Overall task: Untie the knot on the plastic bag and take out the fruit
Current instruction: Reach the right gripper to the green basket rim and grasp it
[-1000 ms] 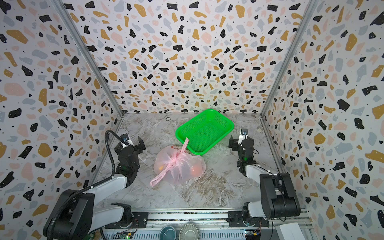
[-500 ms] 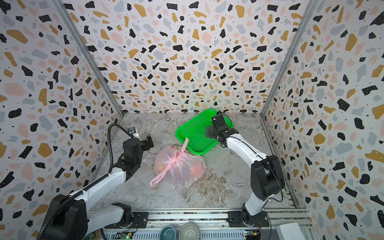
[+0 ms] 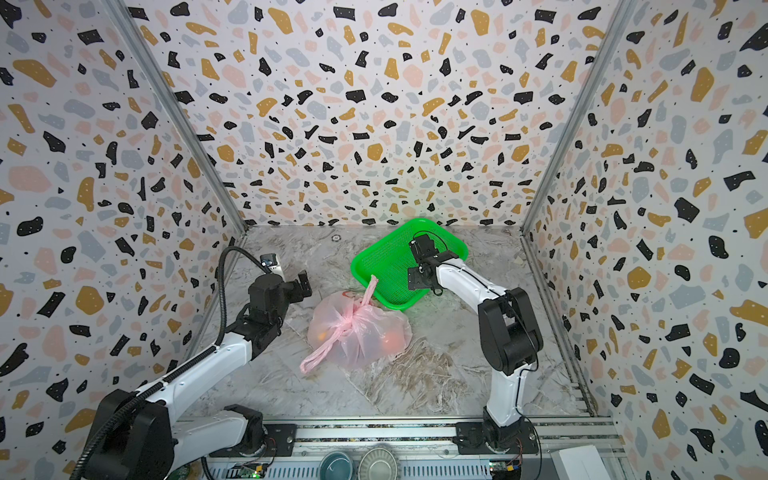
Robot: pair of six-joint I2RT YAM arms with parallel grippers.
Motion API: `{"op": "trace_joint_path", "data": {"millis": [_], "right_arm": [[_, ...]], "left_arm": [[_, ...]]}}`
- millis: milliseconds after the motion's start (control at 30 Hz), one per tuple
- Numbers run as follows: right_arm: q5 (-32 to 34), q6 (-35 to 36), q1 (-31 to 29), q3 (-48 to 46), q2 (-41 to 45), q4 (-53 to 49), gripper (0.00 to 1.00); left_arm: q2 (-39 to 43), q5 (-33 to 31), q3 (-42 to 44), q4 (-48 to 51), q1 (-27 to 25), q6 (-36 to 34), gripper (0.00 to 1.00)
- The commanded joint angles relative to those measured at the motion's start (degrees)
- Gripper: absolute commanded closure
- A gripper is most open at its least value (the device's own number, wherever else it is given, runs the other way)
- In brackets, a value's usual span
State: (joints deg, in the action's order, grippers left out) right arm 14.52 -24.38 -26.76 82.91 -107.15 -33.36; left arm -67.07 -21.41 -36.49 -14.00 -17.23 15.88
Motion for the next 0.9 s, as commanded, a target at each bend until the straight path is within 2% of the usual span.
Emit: {"op": "trace_joint_path", "data": {"millis": [0,167,433,867], "right_arm": [[2.12,0.89,-0.11,1.09,0.80,-2.76,0.04],[2.82,3.59,1.02,-1.95,2.73,-2.91,0.03],[2.91,5.49,6.63,-8.04,7.56,-2.67,0.03],[8.60,8.02,16.12,-9.91,10.36,-4.69,0.00]], "left_arm": [[-0.16,0.72,-2.27,1.02,-0.34,-0.23,0.00],[-0.51,0.73,-3.09,1.54,-0.41,0.02,0.00],[-0.77,1.29,-3.68,3.30,-0.47,0.86,0.00],[2.08,1.03,-2.45,8.48,-2.22,3.09,0.00]]}}
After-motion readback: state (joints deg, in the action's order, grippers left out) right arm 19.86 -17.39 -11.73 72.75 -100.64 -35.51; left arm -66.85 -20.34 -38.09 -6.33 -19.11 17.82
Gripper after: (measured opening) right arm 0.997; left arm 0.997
